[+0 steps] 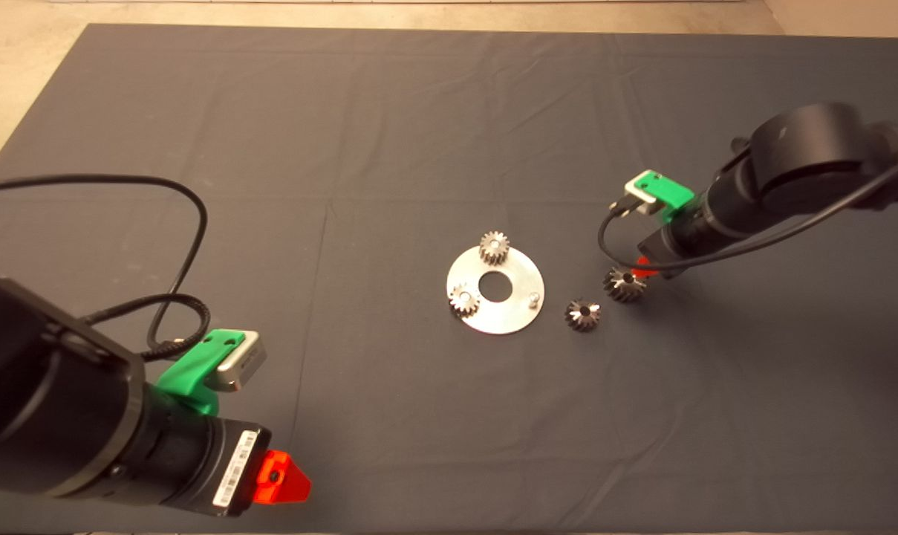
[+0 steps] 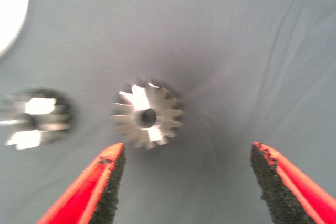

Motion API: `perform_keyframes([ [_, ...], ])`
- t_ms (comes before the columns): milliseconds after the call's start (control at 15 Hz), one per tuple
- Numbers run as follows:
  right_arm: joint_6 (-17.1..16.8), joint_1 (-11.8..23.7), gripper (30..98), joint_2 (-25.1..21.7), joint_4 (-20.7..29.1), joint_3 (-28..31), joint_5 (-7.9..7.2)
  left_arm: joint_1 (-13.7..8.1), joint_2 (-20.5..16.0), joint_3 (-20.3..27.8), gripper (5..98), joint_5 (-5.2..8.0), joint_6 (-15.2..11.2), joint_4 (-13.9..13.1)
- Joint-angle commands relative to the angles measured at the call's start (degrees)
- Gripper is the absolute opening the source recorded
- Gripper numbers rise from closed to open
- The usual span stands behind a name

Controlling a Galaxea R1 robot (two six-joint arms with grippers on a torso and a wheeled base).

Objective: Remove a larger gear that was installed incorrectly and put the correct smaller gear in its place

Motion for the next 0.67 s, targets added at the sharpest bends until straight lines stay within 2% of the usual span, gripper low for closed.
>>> perform_keyframes([
  [0,1.7,3.3,63.7,-0.7,5.4,4.0,-0.36,0.3,0.3,1.0,98.3,0.0,0.0,-0.7],
  [67,1.7,3.1,67.0,-0.5,5.4,3.9,-0.1,0.3,0.4,1.0,98.3,0.0,-0.1,-0.7],
  [267,1.9,0.8,70.2,1.6,5.2,3.5,0.53,0.3,0.7,1.0,98.3,-0.08,-0.1,-0.7],
  [600,2.7,-1.8,78.0,5.5,5.1,1.7,0.61,0.3,0.7,1.0,98.3,-0.05,-0.3,-0.7],
])
